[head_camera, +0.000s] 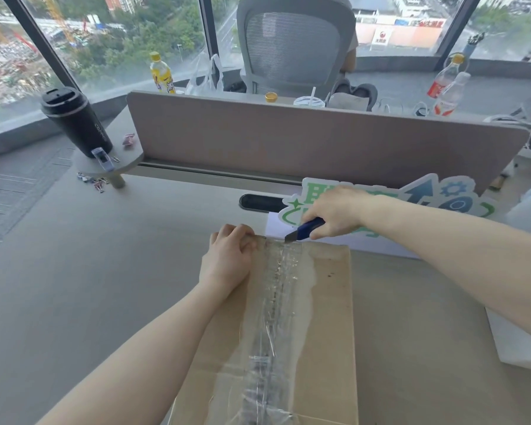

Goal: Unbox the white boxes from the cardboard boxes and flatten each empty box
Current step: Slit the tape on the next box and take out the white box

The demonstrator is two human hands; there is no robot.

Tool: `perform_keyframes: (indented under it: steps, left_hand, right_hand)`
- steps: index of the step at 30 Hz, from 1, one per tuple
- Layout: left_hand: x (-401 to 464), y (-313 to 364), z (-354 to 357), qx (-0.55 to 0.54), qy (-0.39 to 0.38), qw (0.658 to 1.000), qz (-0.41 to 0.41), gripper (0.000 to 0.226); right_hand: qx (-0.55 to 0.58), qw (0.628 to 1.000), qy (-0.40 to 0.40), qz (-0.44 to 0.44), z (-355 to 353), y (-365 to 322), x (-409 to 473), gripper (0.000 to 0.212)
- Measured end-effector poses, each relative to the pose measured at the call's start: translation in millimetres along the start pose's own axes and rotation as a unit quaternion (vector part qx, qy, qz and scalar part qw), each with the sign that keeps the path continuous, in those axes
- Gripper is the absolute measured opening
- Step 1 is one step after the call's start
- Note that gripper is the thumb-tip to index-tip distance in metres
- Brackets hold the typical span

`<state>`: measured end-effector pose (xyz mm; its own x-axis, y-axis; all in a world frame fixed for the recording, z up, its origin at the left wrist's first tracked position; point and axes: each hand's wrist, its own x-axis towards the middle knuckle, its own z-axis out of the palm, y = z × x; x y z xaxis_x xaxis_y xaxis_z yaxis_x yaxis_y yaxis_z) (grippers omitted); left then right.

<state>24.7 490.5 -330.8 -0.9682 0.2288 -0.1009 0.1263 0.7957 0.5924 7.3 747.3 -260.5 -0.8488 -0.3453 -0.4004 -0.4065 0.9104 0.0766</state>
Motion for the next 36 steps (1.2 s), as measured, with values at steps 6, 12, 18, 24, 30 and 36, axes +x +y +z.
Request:
perform_keyframes:
  steps: [6, 12, 18, 24, 30, 36]
  left_hand:
    - [1, 0, -1, 0.0, -0.005, 1.0, 0.001, 0.018]
    - [2, -3, -1, 0.002, -0.005, 1.0, 0.006, 0.019]
    - [1, -2, -4, -0.027, -0.021, 0.999, 0.004, 0.031]
    - [-29, -10, -16, 0.04, -0.089, 0.994, 0.048, 0.057]
    - [-61, -27, -21, 0.078, -0.144, 0.981, 0.104, 0.062]
    - [-88, -44, -22, 0.074, -0.155, 0.977, 0.125, 0.07]
  right_hand:
    - [-0.004, 0.999, -0.036, 0.026, 2, 9, -18, 0.019]
    - [-0.022, 0.997, -0.02, 0.071, -3, 2, -35, 0.018]
    - [0.329, 0.899, 0.082, 0.277, 7, -61, -56, 0.016]
    - [0.503, 0.801, 0.037, 0.323, 23, -140, -42, 0.017]
    - [0.526, 0.747, 0.052, 0.404, 14, -164, -27, 0.016]
    - [0.41, 0.788, 0.011, 0.459, -6, -183, -12, 0.022]
